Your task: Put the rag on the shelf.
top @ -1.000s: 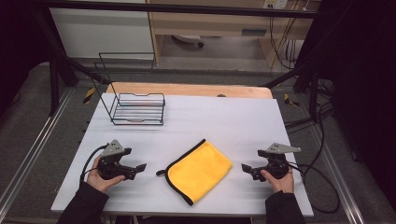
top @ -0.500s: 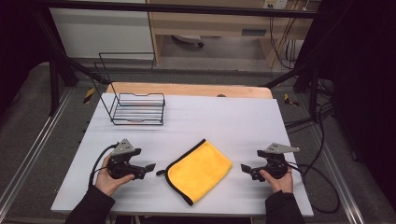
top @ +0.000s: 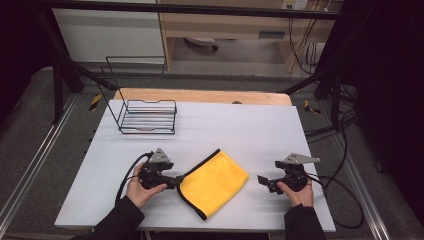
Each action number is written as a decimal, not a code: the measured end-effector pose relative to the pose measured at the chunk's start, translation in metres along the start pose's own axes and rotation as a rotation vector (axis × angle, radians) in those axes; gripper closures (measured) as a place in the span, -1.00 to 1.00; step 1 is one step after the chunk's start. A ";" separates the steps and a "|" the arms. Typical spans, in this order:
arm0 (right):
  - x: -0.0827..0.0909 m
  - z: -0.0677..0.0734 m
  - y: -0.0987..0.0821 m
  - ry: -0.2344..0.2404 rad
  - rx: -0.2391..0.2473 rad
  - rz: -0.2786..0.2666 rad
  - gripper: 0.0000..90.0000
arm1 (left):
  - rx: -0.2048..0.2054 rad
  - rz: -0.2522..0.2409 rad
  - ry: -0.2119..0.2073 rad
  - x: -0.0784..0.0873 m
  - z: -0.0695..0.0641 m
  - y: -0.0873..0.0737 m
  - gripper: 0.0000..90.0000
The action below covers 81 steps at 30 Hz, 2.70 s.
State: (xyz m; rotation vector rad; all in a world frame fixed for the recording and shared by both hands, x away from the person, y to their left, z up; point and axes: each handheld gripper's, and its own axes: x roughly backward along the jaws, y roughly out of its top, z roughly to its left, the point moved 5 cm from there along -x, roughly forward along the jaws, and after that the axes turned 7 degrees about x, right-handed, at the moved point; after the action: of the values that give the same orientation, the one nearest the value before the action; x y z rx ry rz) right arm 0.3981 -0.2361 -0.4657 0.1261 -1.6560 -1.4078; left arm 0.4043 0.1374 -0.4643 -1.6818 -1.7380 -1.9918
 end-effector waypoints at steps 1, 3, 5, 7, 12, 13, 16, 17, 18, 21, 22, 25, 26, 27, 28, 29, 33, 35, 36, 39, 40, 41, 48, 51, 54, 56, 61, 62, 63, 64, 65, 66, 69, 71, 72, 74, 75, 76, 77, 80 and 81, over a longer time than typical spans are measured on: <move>0.000 0.000 0.000 0.000 0.000 0.000 -0.96 | 0.000 0.006 -0.003 -0.003 -0.001 0.000 -0.19; -0.001 0.000 0.000 -0.001 0.002 0.004 -0.96 | 0.006 0.027 -0.019 -0.010 -0.003 -0.001 -0.08; -0.001 0.001 0.000 0.002 0.006 0.009 -0.96 | 0.015 0.044 -0.038 -0.015 -0.004 -0.002 0.03; -0.002 0.002 0.000 0.003 0.002 0.010 -0.96 | 0.023 0.051 -0.055 -0.019 -0.006 -0.003 0.19; -0.005 0.004 0.000 0.005 0.011 0.022 -0.96 | 0.049 0.061 -0.074 -0.024 -0.009 -0.004 0.36; -0.005 0.005 0.001 0.005 0.011 0.023 -0.96 | 0.049 0.061 -0.074 -0.024 -0.009 -0.004 0.41; -0.006 0.006 0.002 0.007 0.018 0.021 -0.96 | 0.056 0.071 -0.085 -0.024 -0.011 -0.005 0.52; -0.006 0.006 0.002 0.007 0.018 0.021 -0.96 | 0.059 0.074 -0.087 -0.025 -0.011 -0.005 0.52; -0.006 0.006 0.002 0.007 0.019 0.022 -0.96 | 0.065 0.076 -0.087 -0.025 -0.012 -0.005 0.53; -0.007 0.006 0.002 0.008 0.016 0.022 -0.96 | 0.075 0.080 -0.085 -0.025 -0.012 -0.005 0.54; -0.007 0.006 0.002 0.008 0.014 0.022 -0.96 | 0.074 0.083 -0.085 -0.025 -0.013 -0.005 0.54; -0.007 0.006 0.002 0.010 0.011 0.021 -0.96 | 0.073 0.094 -0.080 -0.026 -0.015 -0.005 0.63; -0.007 0.006 0.002 0.009 0.010 0.021 -0.96 | 0.070 0.100 -0.076 -0.026 -0.016 -0.005 0.67; -0.007 0.006 0.002 0.009 0.010 0.021 -0.96 | 0.071 0.104 -0.076 -0.026 -0.017 -0.004 0.67; -0.007 0.006 0.002 0.008 0.013 0.021 -0.96 | 0.072 0.112 -0.074 -0.026 -0.017 -0.004 0.70; -0.007 0.006 0.002 0.008 0.010 0.022 -0.96 | 0.075 0.121 -0.071 -0.026 -0.018 -0.003 0.72; -0.007 0.006 0.002 0.007 0.014 0.022 -0.96 | 0.054 0.127 -0.056 -0.024 -0.021 -0.002 0.78; -0.007 0.006 0.002 0.008 0.012 0.023 -0.96 | 0.056 0.130 -0.053 -0.021 -0.022 -0.002 0.81; -0.006 0.006 0.002 0.008 0.012 0.023 -0.96 | 0.056 0.134 -0.056 -0.019 -0.022 -0.002 0.81; -0.007 0.006 0.002 0.009 0.013 0.022 -0.96 | 0.053 0.135 -0.050 -0.012 -0.024 -0.004 0.82; -0.007 0.007 0.002 0.010 0.010 0.023 -0.96 | 0.051 0.133 -0.045 -0.009 -0.025 -0.005 0.82; -0.007 0.007 0.002 0.010 0.010 0.023 -0.96 | 0.049 0.131 -0.040 -0.006 -0.026 -0.006 0.82; -0.007 0.007 0.002 0.008 0.013 0.022 -0.96 | 0.056 0.132 -0.023 0.009 -0.033 -0.021 0.81; -0.007 0.007 0.002 0.005 0.015 0.025 -0.96 | 0.051 0.133 -0.010 0.005 -0.033 -0.022 0.78; -0.006 0.007 0.002 0.004 0.013 0.026 -0.96 | 0.047 0.124 -0.012 0.005 -0.029 -0.020 0.68; -0.006 0.006 0.002 0.002 0.014 0.026 -0.96 | 0.047 0.097 0.006 0.006 -0.026 -0.014 0.50; -0.006 0.006 0.002 -0.002 0.017 0.025 -0.96 | 0.043 0.050 0.027 0.001 -0.016 0.011 0.05; -0.006 0.006 0.002 -0.003 0.017 0.024 -0.96 | 0.045 0.049 0.023 -0.002 -0.014 0.018 0.00; -0.006 0.006 0.002 -0.004 0.018 0.023 -0.96 | 0.047 0.050 0.024 -0.005 -0.013 0.021 -0.05; -0.006 0.005 0.002 -0.007 0.021 0.018 -0.96 | 0.039 0.053 0.027 -0.010 -0.011 0.027 -0.12; -0.006 0.005 0.002 -0.008 0.022 0.018 -0.96 | 0.033 0.056 0.028 -0.013 -0.011 0.030 -0.15; -0.006 0.005 0.002 -0.008 0.022 0.018 -0.96 | 0.034 0.061 0.030 -0.018 -0.011 0.033 -0.20; -0.006 0.005 0.002 -0.008 0.020 0.018 -0.96 | 0.039 0.062 0.028 -0.032 -0.011 0.041 -0.19; -0.006 0.005 0.002 -0.008 0.020 0.018 -0.96 | 0.043 0.059 0.034 -0.043 -0.011 0.046 -0.17; -0.006 0.005 0.002 -0.008 0.023 0.019 -0.96 | 0.043 0.062 0.036 -0.046 -0.010 0.047 -0.13; -0.006 0.005 0.003 -0.008 0.019 0.018 -0.96 | 0.055 0.070 0.037 -0.056 -0.009 0.049 0.01; -0.006 0.005 0.003 -0.008 0.019 0.018 -0.96 | 0.054 0.077 0.037 -0.059 -0.007 0.050 0.01; -0.006 0.005 0.003 -0.008 0.018 0.017 -0.96 | 0.053 0.079 0.033 -0.062 -0.006 0.050 0.06; -0.006 0.005 0.003 -0.008 0.020 0.017 -0.96 | 0.059 0.081 0.020 -0.066 -0.006 0.051 0.11; -0.006 0.005 0.003 -0.008 0.020 0.017 -0.96 | 0.067 0.081 -0.001 -0.071 -0.006 0.051 0.23; -0.006 0.005 0.003 -0.007 0.022 0.017 -0.96 | 0.069 0.080 -0.005 -0.073 -0.008 0.051 0.25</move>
State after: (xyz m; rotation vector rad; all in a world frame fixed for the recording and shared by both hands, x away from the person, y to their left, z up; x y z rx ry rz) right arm 0.3994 -0.2279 -0.4665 0.1200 -1.6750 -1.3793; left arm 0.4606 0.0690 -0.4768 -1.7073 -1.6919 -1.8749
